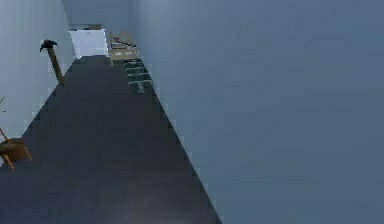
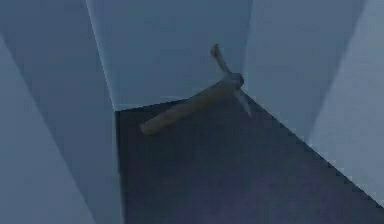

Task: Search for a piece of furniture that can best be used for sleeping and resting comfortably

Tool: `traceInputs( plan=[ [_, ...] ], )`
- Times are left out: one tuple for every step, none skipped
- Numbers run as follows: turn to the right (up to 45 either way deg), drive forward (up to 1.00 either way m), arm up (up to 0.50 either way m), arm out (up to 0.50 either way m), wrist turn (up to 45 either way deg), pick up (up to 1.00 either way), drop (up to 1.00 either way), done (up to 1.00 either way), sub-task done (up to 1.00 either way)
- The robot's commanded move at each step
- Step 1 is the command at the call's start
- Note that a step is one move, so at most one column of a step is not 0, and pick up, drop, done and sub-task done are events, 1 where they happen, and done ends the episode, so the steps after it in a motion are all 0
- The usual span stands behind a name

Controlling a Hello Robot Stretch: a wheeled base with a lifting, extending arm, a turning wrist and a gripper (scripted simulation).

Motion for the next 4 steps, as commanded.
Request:
traceInputs(
  plan=[
    [-21.0,0.0,0.0,0.0,0.0,0.0,0.0,0.0,0.0],
    [-3.0,0.0,0.0,0.0,0.0,0.0,0.0,0.0,0.0],
    [0.0,1.0,0.0,0.0,0.0,0.0,0.0,0.0,0.0],
    [0.0,1.0,0.0,0.0,0.0,0.0,0.0,0.0,0.0]
  ],
)
